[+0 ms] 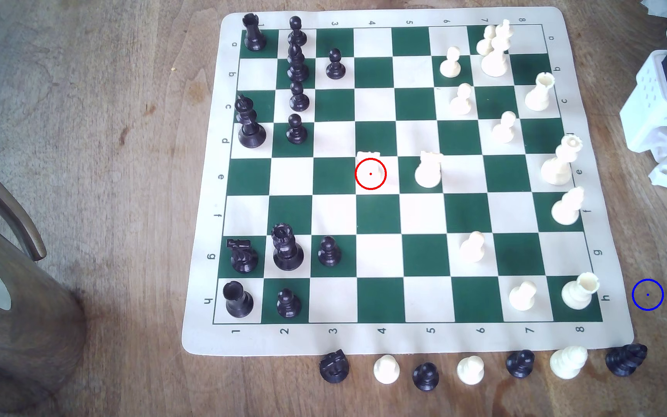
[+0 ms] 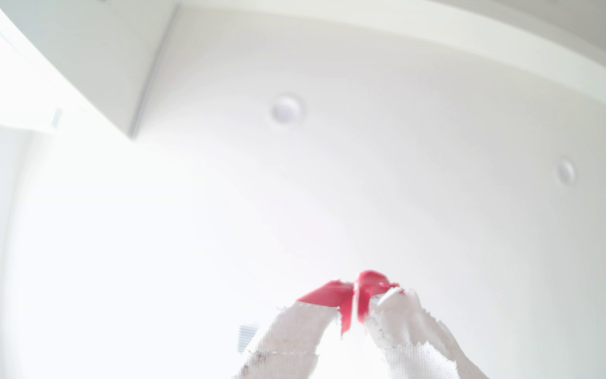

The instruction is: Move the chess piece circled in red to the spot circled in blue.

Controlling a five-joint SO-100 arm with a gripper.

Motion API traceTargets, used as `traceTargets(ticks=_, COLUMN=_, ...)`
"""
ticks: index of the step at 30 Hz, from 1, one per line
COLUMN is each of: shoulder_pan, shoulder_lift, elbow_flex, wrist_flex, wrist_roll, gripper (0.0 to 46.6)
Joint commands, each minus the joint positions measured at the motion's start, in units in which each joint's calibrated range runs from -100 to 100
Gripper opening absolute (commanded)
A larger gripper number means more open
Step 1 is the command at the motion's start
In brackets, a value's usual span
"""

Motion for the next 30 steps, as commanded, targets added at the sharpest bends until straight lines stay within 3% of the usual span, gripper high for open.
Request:
traceTargets(ticks=1, shoulder_pan=-0.4, shoulder_lift=-0.3, elbow_flex=1.0, wrist_flex=-1.3, wrist_roll=0.2, gripper=0.2)
traceTargets(ticks=12, shoulder_pan=-0.4, shoulder_lift=-0.3, elbow_flex=1.0, wrist_flex=-1.3, wrist_roll=0.2, gripper=0.2)
traceTargets(ticks=15, shoulder_pan=-1.1, shoulder_lift=-0.3, elbow_flex=1.0, wrist_flex=5.4, wrist_roll=-0.5, gripper=0.2)
traceTargets(ticks=22, shoulder_pan=-3.8, shoulder_lift=-0.3, elbow_flex=1.0, wrist_flex=39.4, wrist_roll=-0.4, gripper=0.2)
traceTargets(ticks=24, shoulder_pan=-4.3, shoulder_lift=-0.3, elbow_flex=1.0, wrist_flex=48.7, wrist_roll=0.0, gripper=0.1)
traceTargets(ticks=25, shoulder_pan=-4.2, shoulder_lift=-0.3, elbow_flex=1.0, wrist_flex=54.6, wrist_roll=1.6, gripper=0.1)
traceTargets(ticks=28, shoulder_pan=-1.2, shoulder_lift=-0.3, elbow_flex=1.1, wrist_flex=68.8, wrist_roll=1.1, gripper=0.1)
traceTargets(ticks=30, shoulder_pan=-1.4, shoulder_lift=-0.3, elbow_flex=1.0, wrist_flex=76.4, wrist_roll=-0.6, gripper=0.1)
